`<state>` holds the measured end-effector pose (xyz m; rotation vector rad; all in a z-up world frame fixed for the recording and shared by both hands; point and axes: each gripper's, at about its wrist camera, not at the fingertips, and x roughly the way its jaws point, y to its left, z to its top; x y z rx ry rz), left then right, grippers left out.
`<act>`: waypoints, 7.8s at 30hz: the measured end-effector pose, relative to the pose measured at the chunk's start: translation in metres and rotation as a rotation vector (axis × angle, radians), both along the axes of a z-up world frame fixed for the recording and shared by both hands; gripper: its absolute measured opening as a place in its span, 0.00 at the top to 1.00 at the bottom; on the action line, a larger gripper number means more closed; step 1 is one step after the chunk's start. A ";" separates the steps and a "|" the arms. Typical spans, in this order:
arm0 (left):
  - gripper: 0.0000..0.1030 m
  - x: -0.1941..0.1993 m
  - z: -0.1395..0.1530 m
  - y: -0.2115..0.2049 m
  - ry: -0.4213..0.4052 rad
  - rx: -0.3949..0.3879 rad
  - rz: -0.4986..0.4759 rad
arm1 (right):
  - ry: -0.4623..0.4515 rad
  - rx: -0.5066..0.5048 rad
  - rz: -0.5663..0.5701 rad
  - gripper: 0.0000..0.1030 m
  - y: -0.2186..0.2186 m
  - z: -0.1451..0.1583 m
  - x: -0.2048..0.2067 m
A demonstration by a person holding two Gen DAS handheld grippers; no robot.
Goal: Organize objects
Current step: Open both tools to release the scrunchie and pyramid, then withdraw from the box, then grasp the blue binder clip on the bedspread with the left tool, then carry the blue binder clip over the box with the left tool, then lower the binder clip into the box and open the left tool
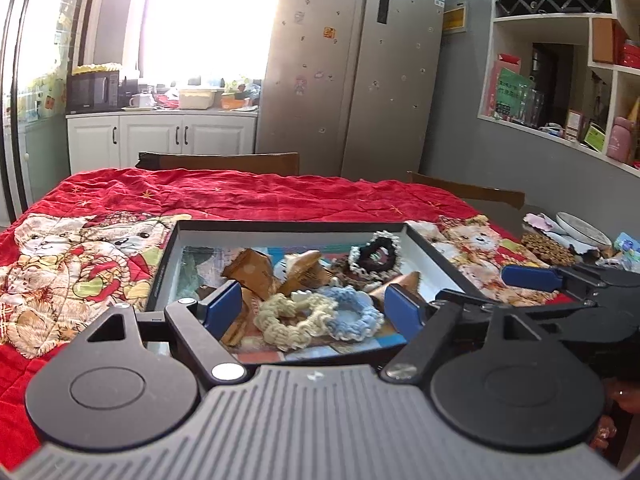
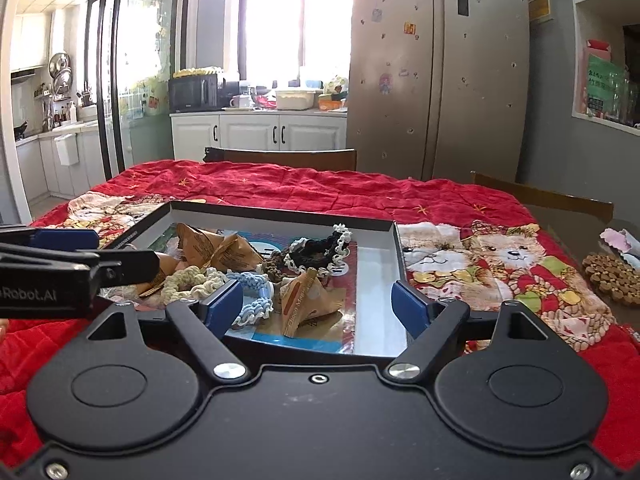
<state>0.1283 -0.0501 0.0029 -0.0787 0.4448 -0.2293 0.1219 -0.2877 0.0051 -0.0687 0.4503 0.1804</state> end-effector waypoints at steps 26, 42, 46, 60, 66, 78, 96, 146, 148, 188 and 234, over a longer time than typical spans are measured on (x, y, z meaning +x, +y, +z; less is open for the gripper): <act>0.15 -0.010 -0.035 -0.032 0.077 0.076 -0.042 | 0.065 -0.022 -0.036 0.18 -0.028 -0.031 -0.038; 0.21 0.008 -0.064 -0.049 0.188 0.093 -0.059 | 0.101 -0.102 0.068 0.23 -0.023 -0.048 -0.046; 0.22 0.012 -0.067 -0.052 0.218 0.074 -0.032 | 0.104 -0.150 0.082 0.24 -0.013 -0.055 -0.044; 0.44 0.010 -0.070 -0.062 0.204 0.122 0.079 | 0.180 -0.099 0.067 0.34 -0.014 -0.063 -0.018; 0.66 0.007 -0.071 -0.051 0.192 0.105 0.109 | 0.183 -0.084 0.093 0.54 -0.010 -0.064 -0.016; 0.70 0.001 -0.069 -0.043 0.188 0.077 0.090 | 0.180 -0.076 0.096 0.55 -0.009 -0.063 -0.018; 0.71 -0.012 -0.061 -0.030 0.196 0.049 0.027 | 0.158 -0.051 0.092 0.55 -0.012 -0.057 -0.025; 0.70 0.098 -0.044 -0.023 0.103 0.187 0.069 | 0.107 0.006 -0.022 0.55 0.014 -0.030 0.122; 0.70 0.098 -0.046 -0.024 0.100 0.194 0.067 | 0.114 0.006 -0.021 0.55 0.014 -0.033 0.124; 0.47 0.094 -0.053 -0.034 0.058 0.262 0.064 | 0.114 -0.064 -0.004 0.51 0.027 -0.047 0.126; 0.15 0.040 -0.013 -0.003 0.001 0.209 0.159 | 0.023 -0.006 -0.020 0.38 0.024 0.003 0.043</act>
